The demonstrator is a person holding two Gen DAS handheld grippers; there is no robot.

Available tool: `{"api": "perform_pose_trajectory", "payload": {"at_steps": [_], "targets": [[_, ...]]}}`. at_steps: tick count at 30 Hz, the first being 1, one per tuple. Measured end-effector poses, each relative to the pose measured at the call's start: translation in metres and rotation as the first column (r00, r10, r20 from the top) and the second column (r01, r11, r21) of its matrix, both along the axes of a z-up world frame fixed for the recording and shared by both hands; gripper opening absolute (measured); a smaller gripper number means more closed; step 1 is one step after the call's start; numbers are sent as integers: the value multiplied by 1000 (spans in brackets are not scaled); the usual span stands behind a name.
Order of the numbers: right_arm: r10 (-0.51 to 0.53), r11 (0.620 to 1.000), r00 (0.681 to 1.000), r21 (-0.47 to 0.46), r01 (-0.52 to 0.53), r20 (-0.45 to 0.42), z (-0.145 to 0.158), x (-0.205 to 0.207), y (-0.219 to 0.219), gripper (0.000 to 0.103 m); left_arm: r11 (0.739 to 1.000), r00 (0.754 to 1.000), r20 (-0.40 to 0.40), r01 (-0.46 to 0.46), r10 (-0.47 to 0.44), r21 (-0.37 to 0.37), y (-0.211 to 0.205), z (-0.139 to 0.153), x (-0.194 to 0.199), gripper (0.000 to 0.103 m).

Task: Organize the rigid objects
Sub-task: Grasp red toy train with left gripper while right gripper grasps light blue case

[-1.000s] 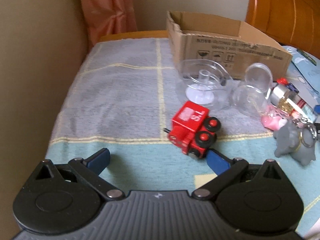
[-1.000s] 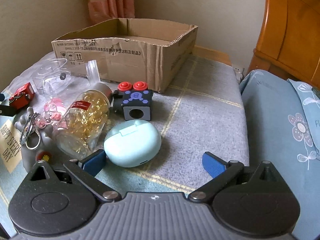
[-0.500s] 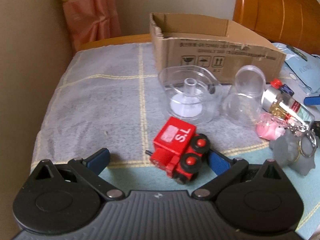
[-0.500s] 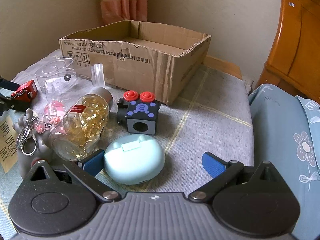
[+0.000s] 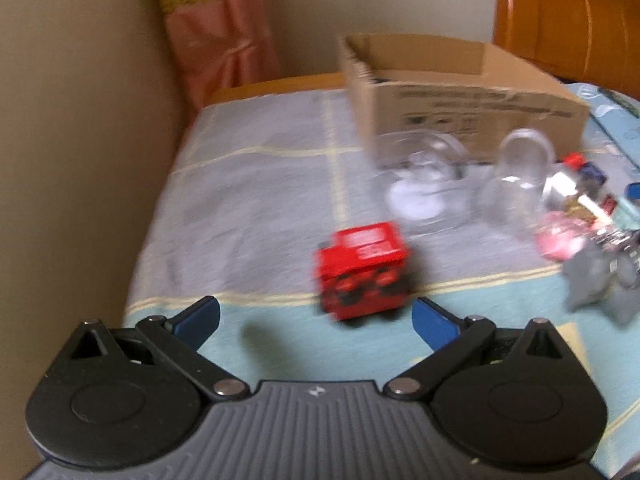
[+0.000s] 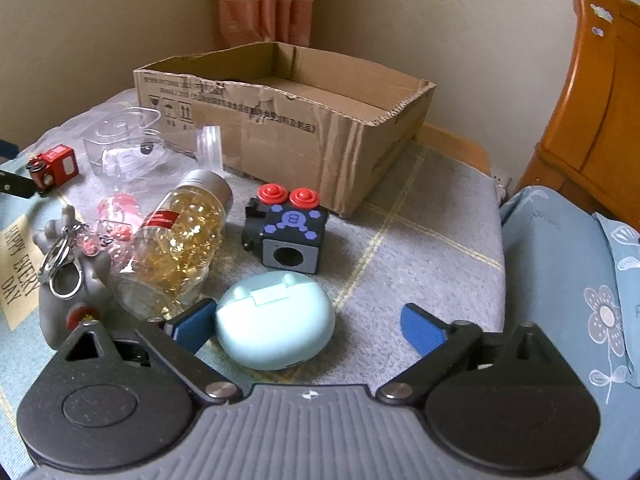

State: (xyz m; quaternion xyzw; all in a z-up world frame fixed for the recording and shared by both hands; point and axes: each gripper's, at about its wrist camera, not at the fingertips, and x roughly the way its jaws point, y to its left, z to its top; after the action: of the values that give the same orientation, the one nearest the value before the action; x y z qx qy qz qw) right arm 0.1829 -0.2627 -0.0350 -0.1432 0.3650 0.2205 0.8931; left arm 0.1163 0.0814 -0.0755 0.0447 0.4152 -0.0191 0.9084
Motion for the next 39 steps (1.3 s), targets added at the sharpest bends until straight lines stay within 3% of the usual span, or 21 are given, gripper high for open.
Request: {"api": "perform_pose_trajectory", "payload": {"at_steps": [5, 14, 22, 31, 39], "targets": [[48, 998, 999, 33, -48, -13, 1, 0, -4, 86, 1000, 1000, 9, 12, -12, 7, -22, -5, 11, 96], [121, 990, 992, 74, -119, -26, 0, 5, -9, 77, 995, 998, -13, -59, 58, -84, -20, -10, 23, 82], [124, 990, 991, 69, -121, -39, 2, 2, -6, 66, 994, 998, -8, -65, 65, -84, -18, -6, 29, 55], [63, 997, 993, 55, -58, -95, 9, 1, -6, 66, 997, 999, -42, -7, 4, -81, -11, 2, 33, 54], [44, 999, 991, 34, -40, -123, 26, -5, -3, 66, 994, 992, -71, 102, -105, -40, -12, 25, 30, 53]]}}
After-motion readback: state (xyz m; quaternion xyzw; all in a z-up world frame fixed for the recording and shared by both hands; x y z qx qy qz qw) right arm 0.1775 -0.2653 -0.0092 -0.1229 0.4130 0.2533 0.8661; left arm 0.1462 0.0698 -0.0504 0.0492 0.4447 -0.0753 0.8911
